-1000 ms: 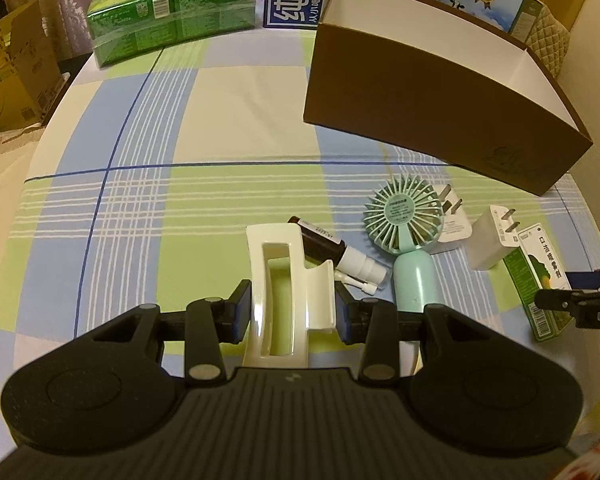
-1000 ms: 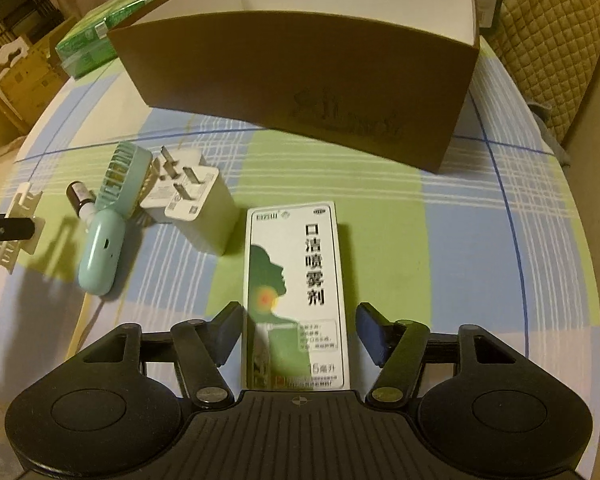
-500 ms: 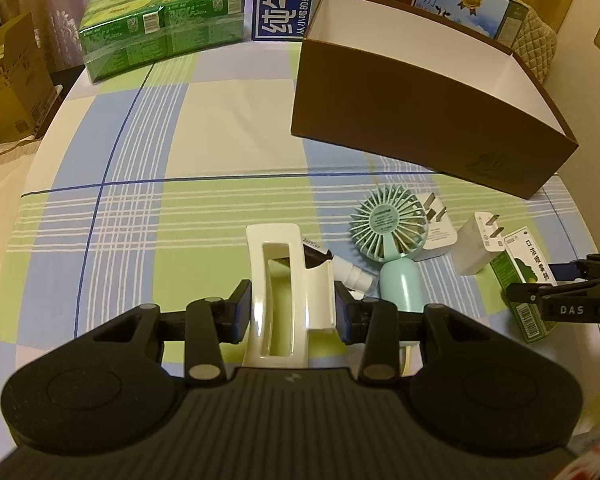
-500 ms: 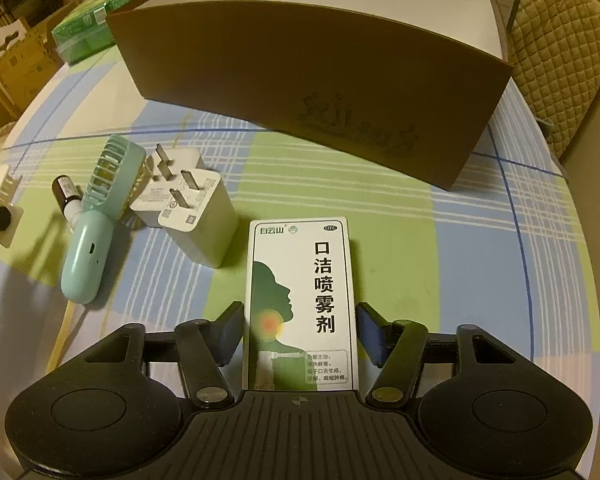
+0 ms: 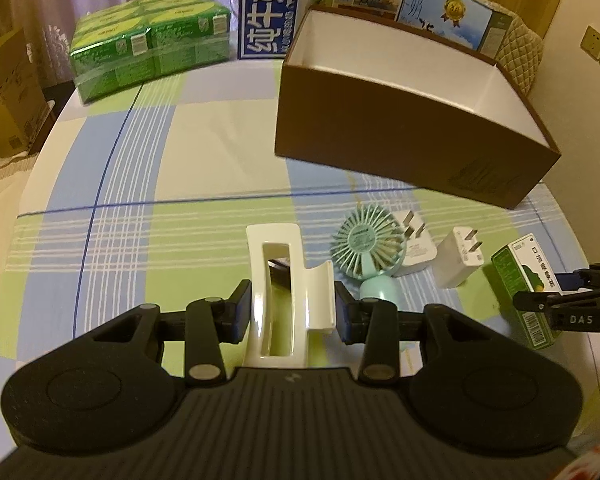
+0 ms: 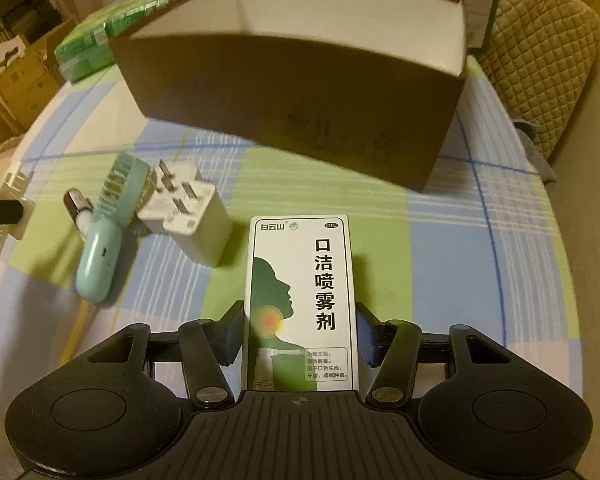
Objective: Organize rigid objects
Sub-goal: 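Carry the white holder and green spray box over the brown box with both tools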
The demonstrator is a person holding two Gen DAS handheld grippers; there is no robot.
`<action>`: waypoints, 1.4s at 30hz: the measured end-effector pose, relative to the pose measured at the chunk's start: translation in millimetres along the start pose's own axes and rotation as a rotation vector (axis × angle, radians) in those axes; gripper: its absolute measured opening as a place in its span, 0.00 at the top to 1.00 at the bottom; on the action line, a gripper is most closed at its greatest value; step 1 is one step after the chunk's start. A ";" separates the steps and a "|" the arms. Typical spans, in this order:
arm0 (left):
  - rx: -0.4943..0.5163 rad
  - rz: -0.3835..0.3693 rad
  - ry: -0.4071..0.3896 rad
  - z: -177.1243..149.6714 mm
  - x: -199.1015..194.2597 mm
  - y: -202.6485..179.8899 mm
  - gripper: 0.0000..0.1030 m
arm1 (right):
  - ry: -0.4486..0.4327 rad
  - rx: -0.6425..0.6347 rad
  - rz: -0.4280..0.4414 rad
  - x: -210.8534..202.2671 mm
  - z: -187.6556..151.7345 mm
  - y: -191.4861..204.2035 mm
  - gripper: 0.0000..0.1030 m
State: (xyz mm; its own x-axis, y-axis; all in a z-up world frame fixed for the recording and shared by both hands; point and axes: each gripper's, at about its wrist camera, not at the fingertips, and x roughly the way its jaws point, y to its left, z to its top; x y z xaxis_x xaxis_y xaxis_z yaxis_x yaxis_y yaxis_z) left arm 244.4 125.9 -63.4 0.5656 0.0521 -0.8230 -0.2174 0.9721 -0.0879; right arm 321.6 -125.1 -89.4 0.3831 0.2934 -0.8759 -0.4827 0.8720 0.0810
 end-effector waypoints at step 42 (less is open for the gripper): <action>0.347 -0.135 -0.096 224.9 111.7 -125.4 0.65 | -0.227 0.205 -0.066 4.4 204.6 -72.3 0.49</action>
State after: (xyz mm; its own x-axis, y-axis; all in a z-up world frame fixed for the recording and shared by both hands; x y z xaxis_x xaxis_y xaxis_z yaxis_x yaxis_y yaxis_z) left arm 513.8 61.2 -18.2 0.6462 -0.0764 -0.7594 0.1371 0.9904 0.0169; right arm 519.4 -106.7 -1.8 0.5856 0.2937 -0.7555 -0.2907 0.9462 0.1425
